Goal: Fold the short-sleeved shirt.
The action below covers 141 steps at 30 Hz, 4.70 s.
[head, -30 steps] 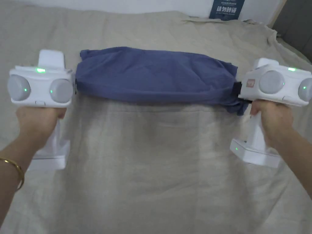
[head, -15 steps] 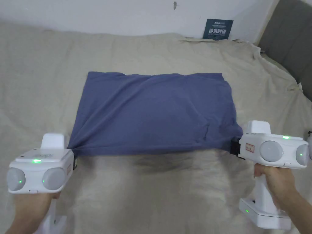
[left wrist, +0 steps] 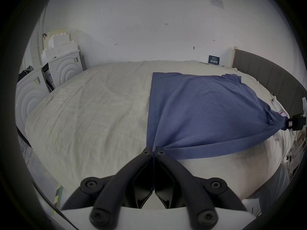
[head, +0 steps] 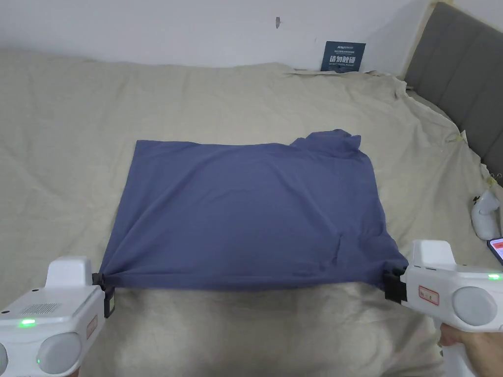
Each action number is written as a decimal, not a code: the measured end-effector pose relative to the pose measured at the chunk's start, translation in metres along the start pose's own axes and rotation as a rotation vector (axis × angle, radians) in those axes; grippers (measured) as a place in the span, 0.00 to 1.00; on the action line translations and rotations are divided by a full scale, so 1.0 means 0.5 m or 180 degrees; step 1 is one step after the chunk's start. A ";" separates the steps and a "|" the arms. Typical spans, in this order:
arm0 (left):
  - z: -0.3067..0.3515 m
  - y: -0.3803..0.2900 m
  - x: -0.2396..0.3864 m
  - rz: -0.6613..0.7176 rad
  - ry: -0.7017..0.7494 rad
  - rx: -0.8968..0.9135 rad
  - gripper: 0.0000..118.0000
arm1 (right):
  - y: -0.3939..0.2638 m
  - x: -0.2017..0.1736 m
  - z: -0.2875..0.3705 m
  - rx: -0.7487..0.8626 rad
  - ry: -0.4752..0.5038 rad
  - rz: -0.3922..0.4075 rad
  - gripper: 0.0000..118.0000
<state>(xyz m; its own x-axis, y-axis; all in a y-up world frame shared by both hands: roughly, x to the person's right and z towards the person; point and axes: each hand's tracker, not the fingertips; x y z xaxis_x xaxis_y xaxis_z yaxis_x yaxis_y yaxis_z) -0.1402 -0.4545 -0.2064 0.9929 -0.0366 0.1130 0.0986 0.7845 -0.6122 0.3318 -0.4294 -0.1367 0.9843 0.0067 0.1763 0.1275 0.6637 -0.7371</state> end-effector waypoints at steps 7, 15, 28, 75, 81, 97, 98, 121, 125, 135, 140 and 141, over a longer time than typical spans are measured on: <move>0.060 -0.057 -0.008 -0.0052 -0.0001 -0.0115 0.00 | -0.072 -0.013 0.041 -0.0192 0.0028 0.0309 0.04; 0.045 -0.076 -0.007 -0.0178 0.0003 -0.0377 0.00 | -0.112 -0.021 0.009 -0.0461 0.0042 0.0386 0.04; 0.086 -0.044 -0.084 0.0005 -0.0214 -0.0535 0.88 | -0.098 0.030 0.067 -0.0604 0.0250 -0.0027 0.86; 0.142 0.084 0.045 0.0145 -0.0222 0.1179 0.00 | -0.015 -0.056 0.176 0.1590 -0.0068 -0.0253 0.00; 0.145 0.085 0.052 0.0090 -0.0234 0.1204 0.00 | 0.008 -0.032 0.160 0.1156 -0.0011 -0.0377 0.00; 0.141 0.083 0.071 -0.0014 -0.0274 0.1185 0.00 | -0.044 0.035 0.031 -0.0446 -0.0074 -0.0564 0.81; 0.139 0.083 0.071 -0.0007 -0.0275 0.1176 0.00 | -0.053 0.035 0.021 -0.0504 -0.0065 -0.0551 0.81; 0.084 0.097 -0.007 0.0315 -0.0236 -0.0027 0.91 | -0.076 0.010 -0.019 -0.0441 0.0056 -0.0474 0.07; 0.067 0.092 -0.032 0.0064 -0.0087 -0.0340 0.91 | -0.077 0.011 -0.017 -0.0434 0.0081 -0.0497 0.07; 0.023 -0.029 -0.019 -0.0554 -0.0288 -0.1133 0.79 | -0.079 0.012 -0.018 -0.0449 0.0083 -0.0530 0.07; 0.001 -0.052 -0.005 -0.0578 -0.0205 -0.1148 0.18 | -0.079 0.014 -0.020 -0.0459 0.0085 -0.0554 0.07; 0.000 -0.052 -0.007 -0.0561 -0.0200 -0.1142 0.07 | -0.079 0.014 -0.020 -0.0458 0.0083 -0.0559 0.07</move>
<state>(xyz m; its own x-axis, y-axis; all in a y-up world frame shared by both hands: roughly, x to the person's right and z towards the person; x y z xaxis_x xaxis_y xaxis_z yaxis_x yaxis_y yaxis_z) -0.1462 -0.4747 -0.1910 0.9539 -0.1047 0.2813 0.2948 0.5034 -0.8122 0.3350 -0.4628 -0.1129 0.9481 -0.1201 0.2945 0.3114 0.5395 -0.7823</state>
